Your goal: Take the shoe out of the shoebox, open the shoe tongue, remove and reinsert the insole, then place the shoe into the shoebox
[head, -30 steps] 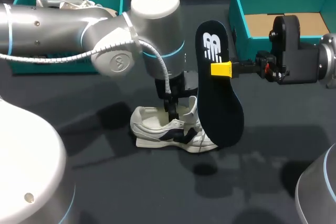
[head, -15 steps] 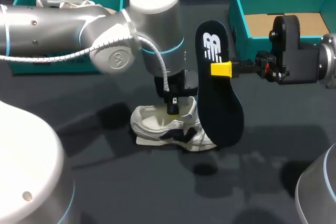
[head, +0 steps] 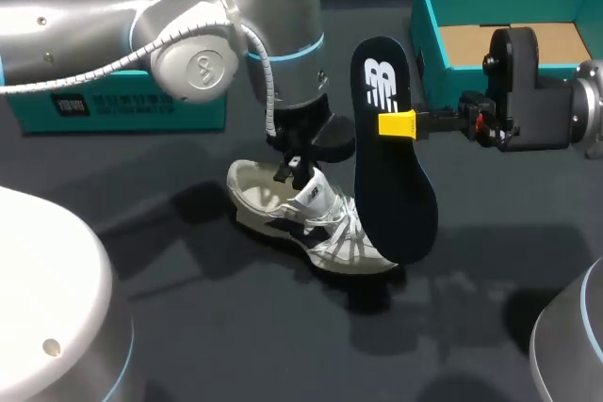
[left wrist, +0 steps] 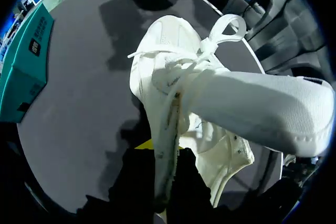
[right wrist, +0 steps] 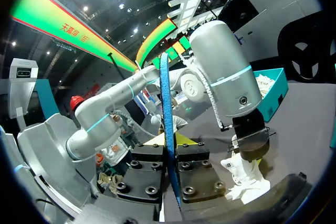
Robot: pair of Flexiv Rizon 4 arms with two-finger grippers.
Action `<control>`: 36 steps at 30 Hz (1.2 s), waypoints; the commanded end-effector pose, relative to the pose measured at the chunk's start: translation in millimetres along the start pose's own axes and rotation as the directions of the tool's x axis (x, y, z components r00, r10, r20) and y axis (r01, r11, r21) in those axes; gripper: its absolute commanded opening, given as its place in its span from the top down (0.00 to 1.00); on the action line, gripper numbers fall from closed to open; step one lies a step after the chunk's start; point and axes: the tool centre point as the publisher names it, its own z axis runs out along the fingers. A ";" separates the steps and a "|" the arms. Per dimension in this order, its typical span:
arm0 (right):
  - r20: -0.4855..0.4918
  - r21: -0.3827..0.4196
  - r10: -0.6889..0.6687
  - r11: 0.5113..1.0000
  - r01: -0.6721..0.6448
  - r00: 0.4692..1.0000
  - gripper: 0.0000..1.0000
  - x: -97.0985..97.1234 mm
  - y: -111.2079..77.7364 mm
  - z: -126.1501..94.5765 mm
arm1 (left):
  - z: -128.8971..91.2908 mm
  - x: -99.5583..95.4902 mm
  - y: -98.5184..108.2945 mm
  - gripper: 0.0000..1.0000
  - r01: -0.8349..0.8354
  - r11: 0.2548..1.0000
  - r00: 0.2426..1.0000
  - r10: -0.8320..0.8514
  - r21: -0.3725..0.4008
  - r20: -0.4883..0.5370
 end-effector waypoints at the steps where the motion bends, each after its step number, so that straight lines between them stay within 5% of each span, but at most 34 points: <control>1: 0.001 0.001 0.001 1.000 -0.001 1.000 1.00 -0.9 0.2 2.2 | -10.0 6.6 1.4 1.00 -0.354 0.934 0.934 0.355 -0.042 0.028; 11: 0.001 0.001 0.001 1.000 -0.001 1.000 1.00 -0.9 0.2 2.2 | -10.0 6.6 1.4 1.00 -0.354 0.934 0.934 0.355 -0.042 0.028; 16: 0.001 0.001 0.001 1.000 -0.001 1.000 1.00 -0.9 0.2 2.2 | -19.1 4.7 2.8 1.00 -0.600 0.800 0.799 0.600 -0.016 0.036; 17: 0.001 0.001 0.001 1.000 -0.001 1.000 1.00 -0.9 0.2 2.2 | -23.2 7.0 -1.2 1.00 -0.700 0.714 0.713 0.700 -0.007 0.041; 19: 0.001 0.001 0.001 1.000 -0.001 1.000 1.00 -0.9 0.2 2.2 | -27.5 9.6 -6.3 1.00 -0.737 0.672 0.671 0.740 -0.068 0.049; 23: 0.001 0.001 0.001 1.000 -0.001 1.000 1.00 -0.9 0.2 2.2 | -27.6 24.6 -16.1 1.00 -0.870 0.455 0.460 0.888 -0.192 0.018; 36: 0.001 0.001 0.001 1.000 -0.001 1.000 1.00 -0.9 0.2 2.2 | -18.9 27.2 -22.8 1.00 -0.897 0.393 0.401 0.916 -0.201 -0.001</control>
